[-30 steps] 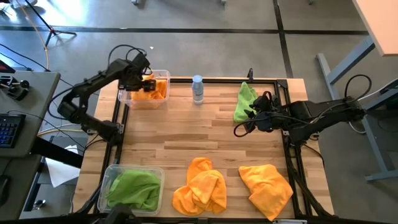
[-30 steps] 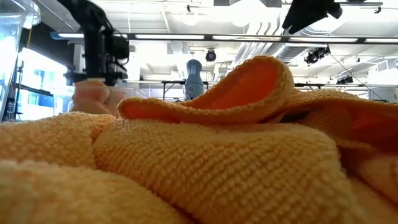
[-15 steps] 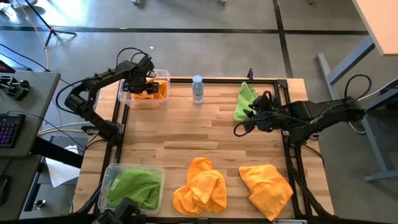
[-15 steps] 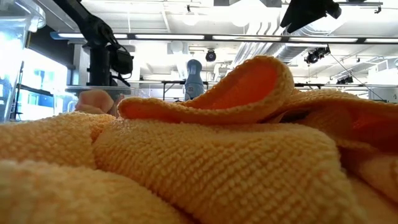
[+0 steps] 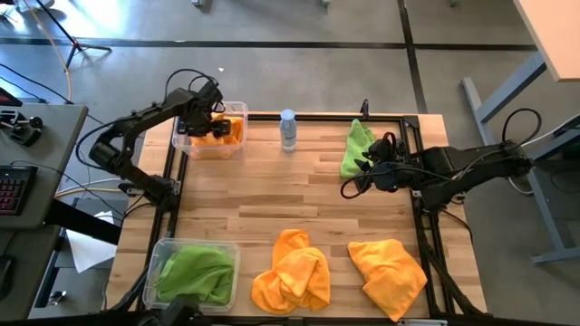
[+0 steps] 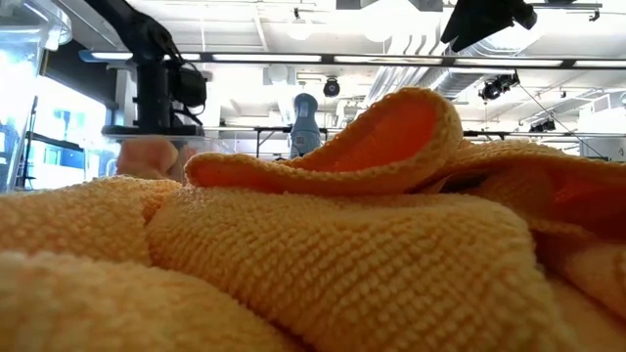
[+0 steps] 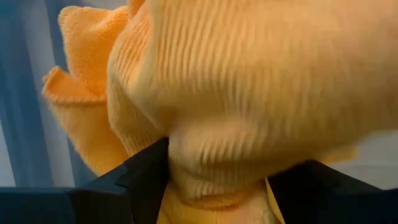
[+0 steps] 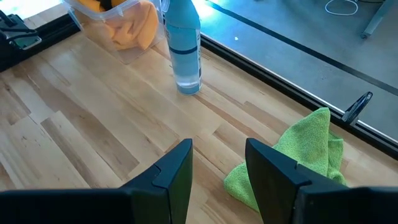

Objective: Sort microfiber towel by color & place in baskets
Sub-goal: Put the yellow microfiber towel into the top transparent bin, then put the green microfiber towel into the bottom transparent bin

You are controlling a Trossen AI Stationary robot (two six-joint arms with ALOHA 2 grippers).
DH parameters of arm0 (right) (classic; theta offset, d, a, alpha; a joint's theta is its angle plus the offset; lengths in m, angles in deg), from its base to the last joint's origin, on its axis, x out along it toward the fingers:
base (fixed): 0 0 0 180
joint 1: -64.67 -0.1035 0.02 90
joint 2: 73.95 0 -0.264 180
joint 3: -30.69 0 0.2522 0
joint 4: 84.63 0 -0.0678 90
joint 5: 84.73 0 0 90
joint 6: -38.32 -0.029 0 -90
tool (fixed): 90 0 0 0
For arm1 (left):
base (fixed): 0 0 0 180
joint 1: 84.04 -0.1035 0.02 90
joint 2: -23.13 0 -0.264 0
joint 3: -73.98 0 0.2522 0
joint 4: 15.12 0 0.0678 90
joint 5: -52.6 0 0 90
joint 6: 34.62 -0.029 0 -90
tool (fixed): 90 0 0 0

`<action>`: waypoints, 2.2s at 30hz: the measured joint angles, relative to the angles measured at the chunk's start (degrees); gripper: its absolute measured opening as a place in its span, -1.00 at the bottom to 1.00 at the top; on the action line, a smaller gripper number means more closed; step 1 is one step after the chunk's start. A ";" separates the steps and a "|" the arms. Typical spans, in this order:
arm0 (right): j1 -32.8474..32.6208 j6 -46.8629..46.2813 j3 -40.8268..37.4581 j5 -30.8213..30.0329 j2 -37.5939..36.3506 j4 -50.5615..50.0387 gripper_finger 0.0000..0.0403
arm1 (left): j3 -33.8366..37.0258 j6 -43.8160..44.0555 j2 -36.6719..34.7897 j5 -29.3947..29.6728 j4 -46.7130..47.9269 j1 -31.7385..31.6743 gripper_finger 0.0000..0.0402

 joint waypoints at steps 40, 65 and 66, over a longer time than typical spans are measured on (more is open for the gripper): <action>21.44 3.03 0.00 16.35 10.31 -5.48 -0.29 | -0.02 -8.79 -28.35 -4.49 -13.72 17.52 -0.91; 39.25 30.16 -0.04 30.84 32.54 -4.63 -0.29 | -0.02 -24.89 -28.36 -4.48 -17.77 27.83 -0.98; 39.68 30.03 -0.04 32.15 33.19 -4.10 -0.29 | -0.02 -24.54 -28.36 -4.48 -17.75 27.83 -0.98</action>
